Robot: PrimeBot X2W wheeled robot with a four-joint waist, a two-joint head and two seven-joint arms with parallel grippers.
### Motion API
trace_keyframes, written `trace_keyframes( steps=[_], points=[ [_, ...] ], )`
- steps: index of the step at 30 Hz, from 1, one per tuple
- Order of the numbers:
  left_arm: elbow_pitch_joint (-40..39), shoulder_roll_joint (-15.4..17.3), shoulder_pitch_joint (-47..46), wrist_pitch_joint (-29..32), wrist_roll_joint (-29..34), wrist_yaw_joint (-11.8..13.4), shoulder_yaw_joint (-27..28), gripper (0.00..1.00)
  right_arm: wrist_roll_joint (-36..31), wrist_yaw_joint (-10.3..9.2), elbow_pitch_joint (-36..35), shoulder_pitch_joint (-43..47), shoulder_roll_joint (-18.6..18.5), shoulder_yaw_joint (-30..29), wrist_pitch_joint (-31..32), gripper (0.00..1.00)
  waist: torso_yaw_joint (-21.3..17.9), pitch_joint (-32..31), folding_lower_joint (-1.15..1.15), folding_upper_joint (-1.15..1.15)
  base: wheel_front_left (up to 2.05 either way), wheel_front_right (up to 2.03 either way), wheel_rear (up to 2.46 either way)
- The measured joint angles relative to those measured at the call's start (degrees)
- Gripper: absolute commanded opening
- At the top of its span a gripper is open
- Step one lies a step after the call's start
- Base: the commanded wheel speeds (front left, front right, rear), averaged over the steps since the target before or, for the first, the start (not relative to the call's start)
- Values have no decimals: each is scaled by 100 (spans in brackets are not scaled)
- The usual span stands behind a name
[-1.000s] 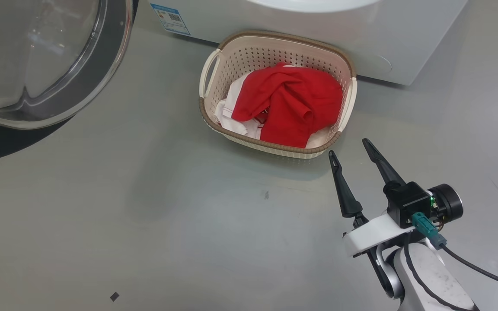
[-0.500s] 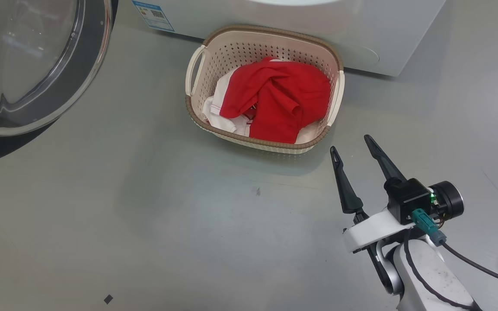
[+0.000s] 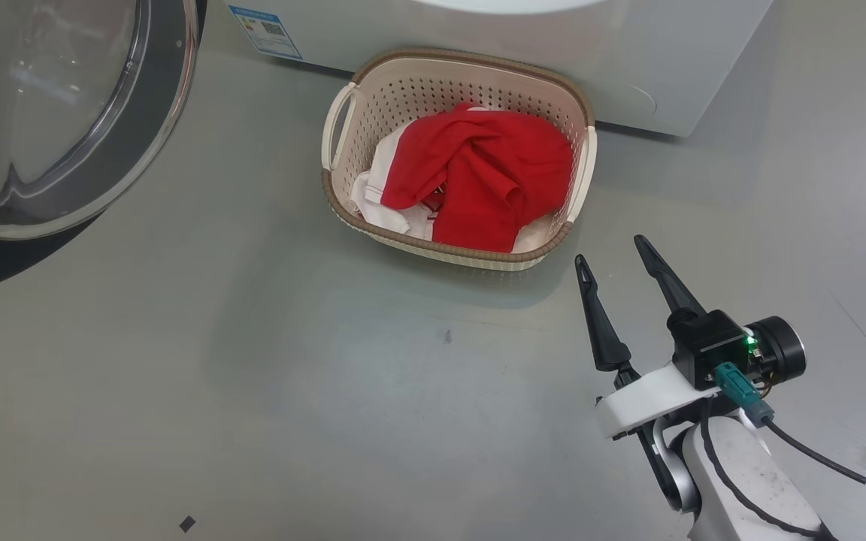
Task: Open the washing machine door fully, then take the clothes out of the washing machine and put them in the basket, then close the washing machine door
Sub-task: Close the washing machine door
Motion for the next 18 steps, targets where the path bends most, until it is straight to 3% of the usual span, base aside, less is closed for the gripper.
trace_keyframes(
  steps=[18],
  points=[
    [244,-96,-71,1205,-202,-511,-79,0,124,-1,148,-1,16,-65,-34,100,79,-277,0,0,0,0,0]
  ],
)
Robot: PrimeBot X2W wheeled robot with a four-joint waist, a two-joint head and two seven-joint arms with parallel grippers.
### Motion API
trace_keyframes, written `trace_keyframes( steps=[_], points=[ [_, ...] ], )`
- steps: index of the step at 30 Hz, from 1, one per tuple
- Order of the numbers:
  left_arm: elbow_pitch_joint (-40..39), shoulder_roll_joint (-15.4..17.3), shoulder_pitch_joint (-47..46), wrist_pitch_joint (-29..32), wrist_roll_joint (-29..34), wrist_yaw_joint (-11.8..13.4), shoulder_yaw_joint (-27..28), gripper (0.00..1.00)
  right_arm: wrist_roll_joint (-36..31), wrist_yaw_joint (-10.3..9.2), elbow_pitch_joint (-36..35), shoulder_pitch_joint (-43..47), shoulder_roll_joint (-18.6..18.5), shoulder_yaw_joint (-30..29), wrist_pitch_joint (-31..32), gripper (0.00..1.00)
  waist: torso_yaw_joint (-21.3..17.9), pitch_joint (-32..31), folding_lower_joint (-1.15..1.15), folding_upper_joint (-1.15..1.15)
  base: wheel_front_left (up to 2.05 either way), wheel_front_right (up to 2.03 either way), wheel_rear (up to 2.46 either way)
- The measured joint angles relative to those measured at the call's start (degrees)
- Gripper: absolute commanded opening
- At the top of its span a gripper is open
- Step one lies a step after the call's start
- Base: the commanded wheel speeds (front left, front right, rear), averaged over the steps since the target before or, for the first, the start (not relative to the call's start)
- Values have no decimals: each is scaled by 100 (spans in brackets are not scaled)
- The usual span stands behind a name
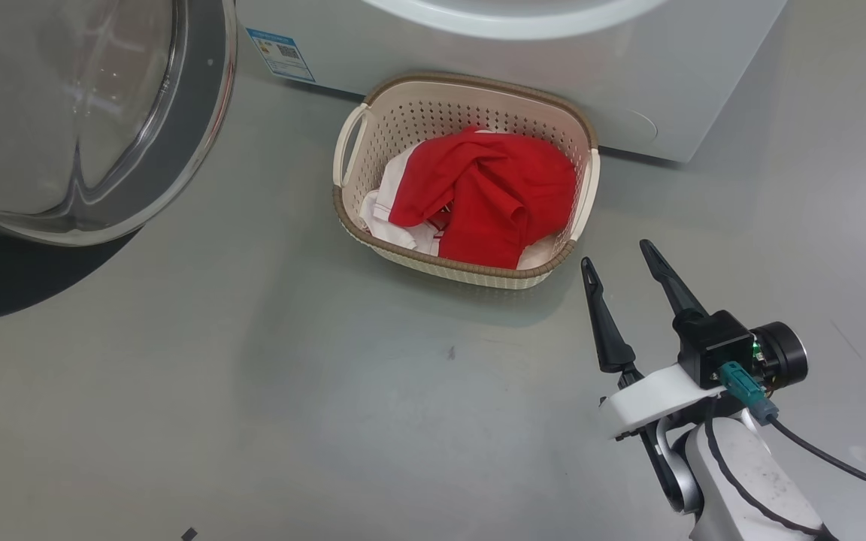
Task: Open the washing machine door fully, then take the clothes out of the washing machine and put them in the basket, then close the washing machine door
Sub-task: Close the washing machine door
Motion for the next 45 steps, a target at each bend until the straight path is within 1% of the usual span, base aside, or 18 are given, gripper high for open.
trace_keyframes(
  steps=[9,13,17,21,34,36,45],
  points=[
    [53,-136,21,385,-4,-123,-136,0,35,0,11,14,5,-30,0,100,68,-168,0,0,0,0,0],
    [54,-143,83,549,-4,-186,-170,0,79,2,34,37,19,-22,0,100,89,-236,0,0,0,0,0],
    [46,-127,158,710,-7,-193,-181,0,79,3,33,39,23,-3,-15,100,92,-267,0,0,0,0,0],
    [24,-156,164,960,-151,-224,-210,0,82,3,31,41,24,-2,-15,100,93,-296,0,0,0,0,0],
    [-153,-564,375,1670,-215,-256,-450,0,129,11,19,123,33,5,-15,100,115,-411,0,0,0,0,0],
    [-224,-627,399,1805,-216,-296,-499,0,131,11,14,131,34,5,-15,100,118,-429,0,0,0,0,0],
    [-521,-877,539,2315,-311,-297,-601,0,136,11,-15,157,41,-3,-15,100,134,-477,0,0,0,0,0]
  ],
)
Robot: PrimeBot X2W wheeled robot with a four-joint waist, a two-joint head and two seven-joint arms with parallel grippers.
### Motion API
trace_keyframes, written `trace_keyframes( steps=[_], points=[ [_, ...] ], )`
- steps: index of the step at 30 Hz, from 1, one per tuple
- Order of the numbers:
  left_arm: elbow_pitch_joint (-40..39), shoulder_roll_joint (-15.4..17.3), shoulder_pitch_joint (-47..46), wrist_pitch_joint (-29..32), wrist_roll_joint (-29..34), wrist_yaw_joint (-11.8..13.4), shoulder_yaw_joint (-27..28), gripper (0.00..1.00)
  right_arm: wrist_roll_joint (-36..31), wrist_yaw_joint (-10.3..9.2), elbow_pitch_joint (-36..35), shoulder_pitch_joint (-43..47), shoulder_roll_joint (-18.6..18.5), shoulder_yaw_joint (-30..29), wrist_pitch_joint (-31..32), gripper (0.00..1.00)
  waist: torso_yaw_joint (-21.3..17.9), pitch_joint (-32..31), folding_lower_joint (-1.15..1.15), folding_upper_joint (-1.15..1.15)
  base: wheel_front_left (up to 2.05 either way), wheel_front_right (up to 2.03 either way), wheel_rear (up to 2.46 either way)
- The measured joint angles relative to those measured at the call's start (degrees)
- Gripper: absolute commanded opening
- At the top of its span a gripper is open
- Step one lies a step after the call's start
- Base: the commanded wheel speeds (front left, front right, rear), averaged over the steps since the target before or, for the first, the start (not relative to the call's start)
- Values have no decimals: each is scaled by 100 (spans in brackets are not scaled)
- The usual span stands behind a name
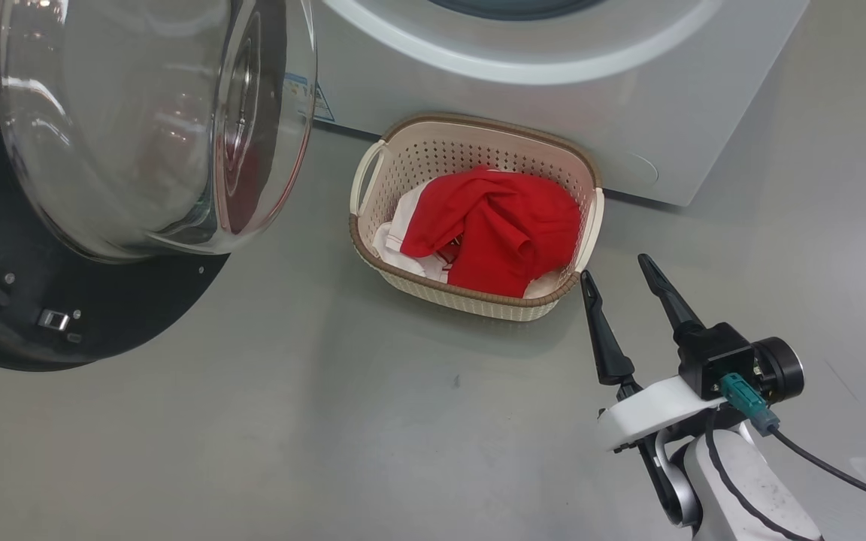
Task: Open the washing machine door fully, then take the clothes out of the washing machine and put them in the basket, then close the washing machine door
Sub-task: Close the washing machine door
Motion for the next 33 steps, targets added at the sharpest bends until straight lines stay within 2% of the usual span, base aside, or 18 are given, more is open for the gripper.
trace_keyframes(
  steps=[11,21,25,33],
  points=[
    [-578,-483,296,538,-225,-3,-200,0,47,0,-49,9,3,-22,0,100,29,-35,0,0,0,0,0],
    [-906,-552,583,584,-293,-3,-37,0,48,-1,-74,87,5,-35,0,100,36,-67,0,0,0,0,0],
    [-1193,-576,695,416,-294,-3,48,0,51,-1,-77,102,9,-54,0,100,40,-77,0,0,0,0,0],
    [-2158,-646,1155,-524,15,-4,129,0,210,1,-70,233,14,-167,0,100,80,-310,0,0,0,0,0]
  ],
)
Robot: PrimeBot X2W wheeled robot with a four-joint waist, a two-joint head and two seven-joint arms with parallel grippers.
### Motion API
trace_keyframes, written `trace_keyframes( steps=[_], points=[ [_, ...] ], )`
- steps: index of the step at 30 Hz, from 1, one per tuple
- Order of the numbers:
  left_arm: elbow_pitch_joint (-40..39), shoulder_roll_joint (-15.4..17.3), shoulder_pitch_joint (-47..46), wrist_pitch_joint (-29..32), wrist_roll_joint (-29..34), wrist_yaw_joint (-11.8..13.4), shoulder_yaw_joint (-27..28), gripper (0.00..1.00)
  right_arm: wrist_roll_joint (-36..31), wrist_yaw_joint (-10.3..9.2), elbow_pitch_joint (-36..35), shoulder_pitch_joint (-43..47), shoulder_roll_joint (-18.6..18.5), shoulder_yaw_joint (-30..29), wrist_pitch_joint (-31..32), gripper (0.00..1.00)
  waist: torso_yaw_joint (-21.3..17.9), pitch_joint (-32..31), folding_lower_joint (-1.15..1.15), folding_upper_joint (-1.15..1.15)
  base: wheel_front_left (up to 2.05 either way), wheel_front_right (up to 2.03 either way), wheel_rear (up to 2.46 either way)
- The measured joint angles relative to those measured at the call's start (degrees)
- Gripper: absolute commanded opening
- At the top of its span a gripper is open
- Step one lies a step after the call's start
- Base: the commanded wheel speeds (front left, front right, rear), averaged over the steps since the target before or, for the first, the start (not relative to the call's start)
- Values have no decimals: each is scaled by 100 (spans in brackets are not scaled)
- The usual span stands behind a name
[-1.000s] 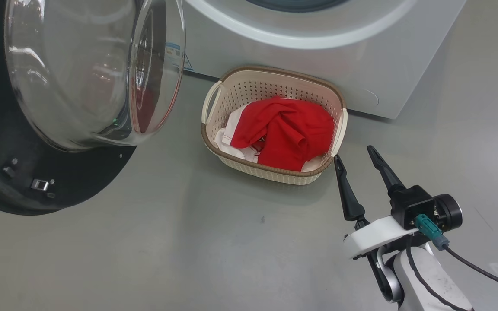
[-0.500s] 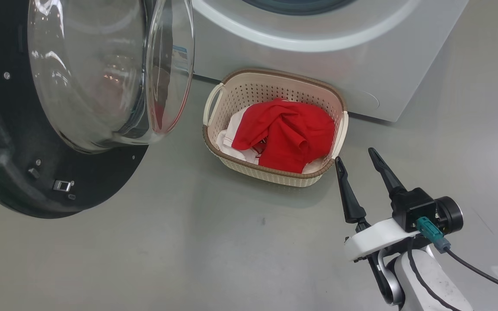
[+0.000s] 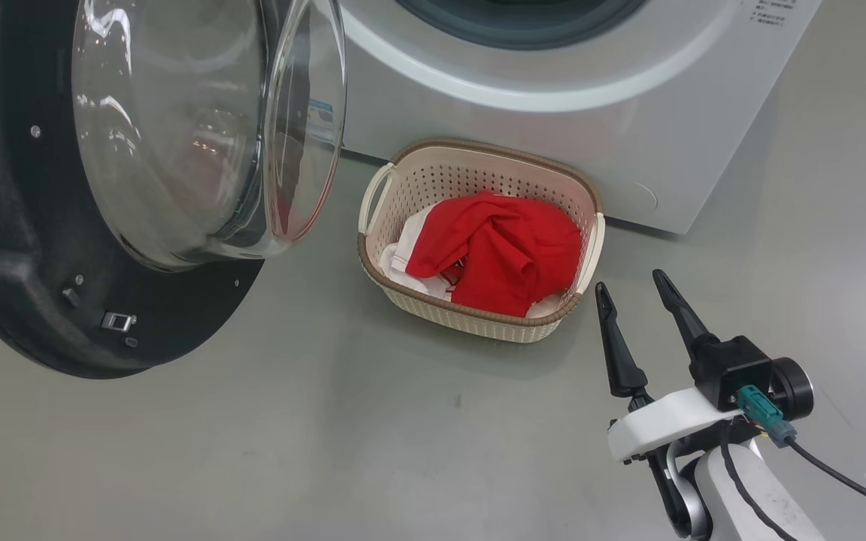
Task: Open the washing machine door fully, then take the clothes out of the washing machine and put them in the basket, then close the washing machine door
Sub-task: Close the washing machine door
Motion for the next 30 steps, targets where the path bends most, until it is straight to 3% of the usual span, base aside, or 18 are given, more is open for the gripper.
trace_keyframes(
  steps=[10,19,23,30],
  points=[
    [-1557,45,873,-1084,749,0,-200,0,85,49,-7,222,16,-69,0,100,70,-346,0,0,0,0,0],
    [-3333,521,2237,-2502,2199,0,-1352,0,138,49,-53,392,26,-140,0,100,143,-482,0,0,0,0,0],
    [-3638,716,2828,-3393,2803,0,-1749,0,142,54,-64,453,30,-169,0,100,168,-556,0,0,0,0,0],
    [-3689,762,3585,-4704,3481,0,-2231,0,169,109,-89,517,34,-208,0,100,205,-676,0,0,0,0,0]
  ],
)
